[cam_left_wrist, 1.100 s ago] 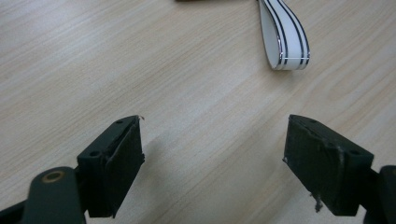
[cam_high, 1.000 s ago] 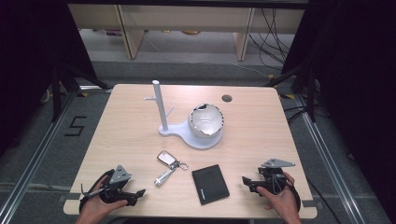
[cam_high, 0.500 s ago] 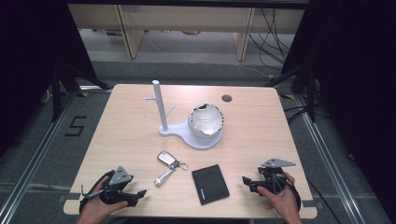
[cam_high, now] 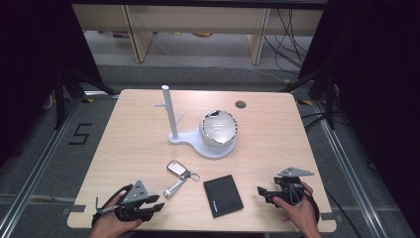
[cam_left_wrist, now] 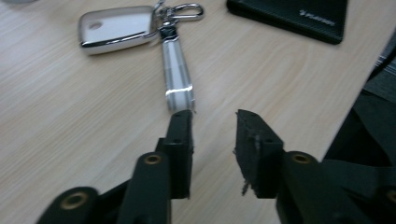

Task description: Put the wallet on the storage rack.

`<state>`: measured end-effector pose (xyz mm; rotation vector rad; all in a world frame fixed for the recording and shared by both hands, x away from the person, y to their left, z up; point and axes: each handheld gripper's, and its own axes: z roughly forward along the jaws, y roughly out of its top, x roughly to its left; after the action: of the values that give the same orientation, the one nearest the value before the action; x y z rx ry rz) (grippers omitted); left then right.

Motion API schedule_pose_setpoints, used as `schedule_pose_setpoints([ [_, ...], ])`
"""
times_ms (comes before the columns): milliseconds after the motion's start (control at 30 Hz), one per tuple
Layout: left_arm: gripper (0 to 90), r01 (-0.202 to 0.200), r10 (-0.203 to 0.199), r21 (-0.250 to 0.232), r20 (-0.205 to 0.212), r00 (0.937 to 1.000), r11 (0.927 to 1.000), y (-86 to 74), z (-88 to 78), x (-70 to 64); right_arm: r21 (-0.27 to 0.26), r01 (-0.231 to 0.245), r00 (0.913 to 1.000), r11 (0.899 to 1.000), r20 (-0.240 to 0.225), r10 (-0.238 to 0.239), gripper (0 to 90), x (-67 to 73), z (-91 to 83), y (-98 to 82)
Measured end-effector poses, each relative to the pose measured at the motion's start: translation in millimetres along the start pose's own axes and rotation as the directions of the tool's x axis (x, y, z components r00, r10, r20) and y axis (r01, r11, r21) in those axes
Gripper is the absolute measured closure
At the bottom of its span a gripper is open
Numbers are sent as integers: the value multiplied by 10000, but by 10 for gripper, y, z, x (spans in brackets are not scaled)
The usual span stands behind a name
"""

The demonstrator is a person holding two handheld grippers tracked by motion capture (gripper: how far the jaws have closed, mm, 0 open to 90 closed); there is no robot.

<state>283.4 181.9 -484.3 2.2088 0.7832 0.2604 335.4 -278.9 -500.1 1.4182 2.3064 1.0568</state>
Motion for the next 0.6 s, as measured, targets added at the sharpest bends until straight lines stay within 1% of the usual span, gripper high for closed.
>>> schedule_pose_setpoints([
  [33, 756, -115, 115, -4, 368, 9993, 9999, 54, 32, -47, -35, -2, 10000, 10000, -5, 2, 206, -2, 3, 3],
  [67, 785, -115, 115, -4, 368, 9993, 9999, 54, 32, -47, -54, 5, 10000, 10000, -60, -6, 206, -6, 0, 5],
  [100, 807, -12, 30, -194, 880, 9961, 9998, 116, 104, -132, 21, -140, 9999, 9999, 3, 140, 207, 7, -8, 10],
  [133, 829, -12, 30, -194, 880, 9961, 9998, 116, 104, -132, 64, -270, 9996, 9996, -66, 270, 207, 13, -10, 18],
  [167, 829, -107, 121, -135, 1079, 9941, 9999, 149, 142, -167, 64, -270, 9996, 9996, -66, 270, 207, 13, -10, 18],
  [200, 844, -191, 200, -84, 1282, 9915, 9998, 181, 183, -213, -33, -332, 9994, 9994, -141, 331, 209, 13, -1, 23],
  [233, 878, -580, 572, -4, 1707, 9837, 9983, 248, 270, -294, -25, -47, 10000, 10000, -41, 47, 213, -10, -13, 49],
  [267, 888, -580, 572, -4, 1707, 9837, 9983, 248, 270, -294, -123, 81, 9999, 9999, -99, -83, 217, -17, -8, 58],
  [300, 888, -720, 682, 139, 1820, 9809, 9973, 279, 306, -345, -123, 81, 9999, 9999, -99, -83, 217, -17, -8, 58],
  [333, 892, -965, 896, 228, 2100, 9736, 9951, 334, 381, -434, -108, 114, 9999, 9999, -44, -115, 218, -11, -18, 80],
  [367, 893, -965, 896, 228, 2100, 9736, 9951, 334, 381, -434, -108, 114, 9999, 9999, -44, -115, 218, -11, -18, 80],
  [400, 893, -1270, 1176, 295, 2191, 9686, 9915, 365, 413, -460, -131, 136, 9999, 9998, -10, -136, 223, -3, -21, 98],
  [433, 893, -1141, 1051, 259, 2303, 9674, 9931, 387, 450, -507, -153, 135, 9999, 9998, -68, -136, 224, 2, -8, 96],
  [467, 893, -1439, 1314, 333, 2467, 9601, 9890, 441, 515, -555, -144, 112, 9998, 9998, -142, -114, 225, -4, -9, 111],
  [500, 893, -1409, 1282, 313, 2580, 9576, 9895, 461, 552, -588, -124, 202, 9998, 9997, -38, -202, 226, -5, -10, 117],
  [533, 894, -1409, 1282, 313, 2580, 9576, 9895, 461, 552, -588, -124, 202, 9998, 9997, -38, -202, 226, -5, -10, 117],
  [567, 894, -1649, 1481, 420, 2652, 9528, 9854, 485, 585, -602, -81, 49, 10000, 10000, -75, -49, 227, 12, -10, 118],
  [600, 894, -1590, 1424, 384, 2760, 9505, 9865, 518, 661, -667, -87, 343, 9994, 9994, -32, -343, 228, -4, -3, 121],
])
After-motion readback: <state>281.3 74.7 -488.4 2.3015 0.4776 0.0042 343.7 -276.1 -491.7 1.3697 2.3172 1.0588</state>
